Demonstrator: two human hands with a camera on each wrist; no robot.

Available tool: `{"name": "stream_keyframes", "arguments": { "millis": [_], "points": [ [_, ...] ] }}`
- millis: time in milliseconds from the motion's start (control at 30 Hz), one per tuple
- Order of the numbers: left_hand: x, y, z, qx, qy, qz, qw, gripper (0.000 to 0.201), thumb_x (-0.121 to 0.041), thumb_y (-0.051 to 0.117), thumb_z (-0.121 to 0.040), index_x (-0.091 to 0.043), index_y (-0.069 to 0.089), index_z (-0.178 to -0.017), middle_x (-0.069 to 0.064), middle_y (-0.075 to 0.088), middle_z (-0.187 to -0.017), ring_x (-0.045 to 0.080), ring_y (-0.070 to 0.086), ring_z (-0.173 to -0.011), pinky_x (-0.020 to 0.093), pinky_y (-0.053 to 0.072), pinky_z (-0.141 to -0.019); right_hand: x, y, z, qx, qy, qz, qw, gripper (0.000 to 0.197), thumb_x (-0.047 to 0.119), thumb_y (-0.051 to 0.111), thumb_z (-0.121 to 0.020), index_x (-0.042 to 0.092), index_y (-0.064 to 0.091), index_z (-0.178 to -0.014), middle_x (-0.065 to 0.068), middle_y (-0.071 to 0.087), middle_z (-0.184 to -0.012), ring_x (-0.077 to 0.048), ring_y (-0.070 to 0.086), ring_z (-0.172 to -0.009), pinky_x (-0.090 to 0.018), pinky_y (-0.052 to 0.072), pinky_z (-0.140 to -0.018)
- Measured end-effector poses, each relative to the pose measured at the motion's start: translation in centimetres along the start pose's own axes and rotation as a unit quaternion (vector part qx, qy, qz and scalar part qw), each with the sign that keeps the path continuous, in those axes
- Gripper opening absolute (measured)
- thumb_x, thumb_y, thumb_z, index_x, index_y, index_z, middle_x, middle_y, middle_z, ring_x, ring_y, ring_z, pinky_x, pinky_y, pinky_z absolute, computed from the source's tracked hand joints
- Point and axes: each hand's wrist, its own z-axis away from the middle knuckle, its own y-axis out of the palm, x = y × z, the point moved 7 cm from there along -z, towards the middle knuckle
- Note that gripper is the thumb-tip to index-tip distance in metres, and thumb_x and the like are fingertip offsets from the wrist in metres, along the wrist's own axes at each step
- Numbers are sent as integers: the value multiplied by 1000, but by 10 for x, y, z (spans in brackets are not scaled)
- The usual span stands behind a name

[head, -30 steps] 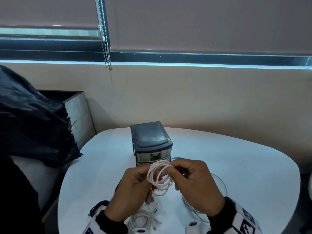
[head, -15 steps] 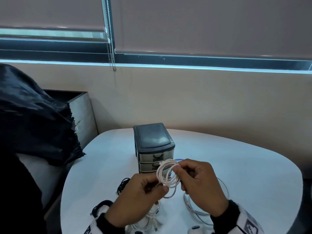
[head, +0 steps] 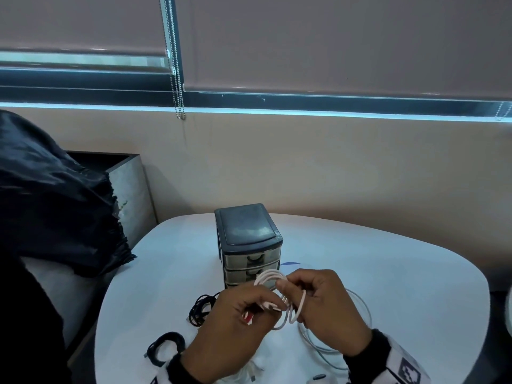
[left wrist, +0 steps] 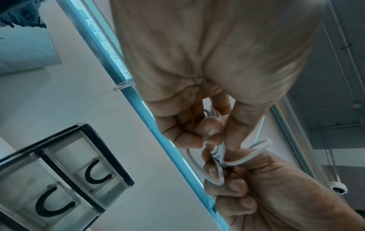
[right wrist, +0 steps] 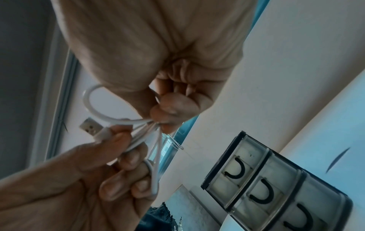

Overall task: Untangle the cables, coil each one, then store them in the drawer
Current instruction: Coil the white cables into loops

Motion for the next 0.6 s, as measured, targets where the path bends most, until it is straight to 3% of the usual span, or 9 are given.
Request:
{"name": "stream_keyframes", "arguments": {
  "millis": [133,267,333,367,433,467,533,600],
  "points": [
    [4,-2,0,-11,-24,60,998,15,-22,78,-82,-36,81,-87,-2,76,-89,24,70,-83,40,57,-74,-1,-5,2,32,41,-53,997,22,14,70,-89,5,70,-69,-2,55,-48,-12,45,-37,-22,37,-41],
    [-1,1,-2,-2,-18,83,996,24,-19,78,-82,-34,80,-100,-7,71,-113,13,67,-105,26,54,-86,-7,-9,0,66,85,-120,987,23,15,71,-85,1,68,-68,-15,55,-53,-15,42,-36,-22,34,-39],
    [-10,-1,-2,-27,-1,47,999,24,-28,76,-79,-37,79,-101,-19,60,-123,6,60,-102,16,50,-79,-15,-12,-1,49,94,-103,989,26,15,71,-86,-1,65,-67,-12,55,-50,-14,41,-35,-21,33,-40],
    [-14,-3,-2,-40,7,32,999,23,-32,76,-78,-39,79,-100,-21,57,-125,6,58,-100,17,50,-76,-19,-13,-2,42,99,-88,990,28,15,71,-87,-2,64,-66,-9,54,-48,-13,40,-34,-21,32,-40],
    [-23,-7,-2,-65,-1,66,996,13,-39,77,-80,-39,80,-93,-14,66,-116,10,63,-99,25,55,-75,-25,-11,-1,35,111,-71,991,31,17,71,-87,-1,62,-64,-7,53,-46,-13,39,-34,-20,32,-41],
    [-23,-11,-3,-88,-29,123,988,11,-42,74,-82,-37,81,-88,-7,73,-103,13,67,-94,28,57,-75,-27,-10,-2,30,115,-70,990,32,17,72,-87,0,62,-62,-8,53,-47,-14,40,-35,-20,31,-41],
    [-8,-16,-4,-147,-113,304,934,23,-35,63,-83,-19,78,-86,4,69,-70,21,69,-74,35,54,-70,-30,-12,-3,15,116,-69,991,33,16,72,-87,-3,61,-62,-9,54,-48,-14,40,-35,-20,32,-41],
    [7,-18,-6,-177,-158,432,870,25,-25,57,-84,-3,68,-89,5,49,-58,19,55,-55,36,48,-67,-30,-13,-4,5,107,-63,992,33,14,72,-88,-7,61,-65,-9,55,-49,-13,41,-35,-20,33,-40]
  ]
}}
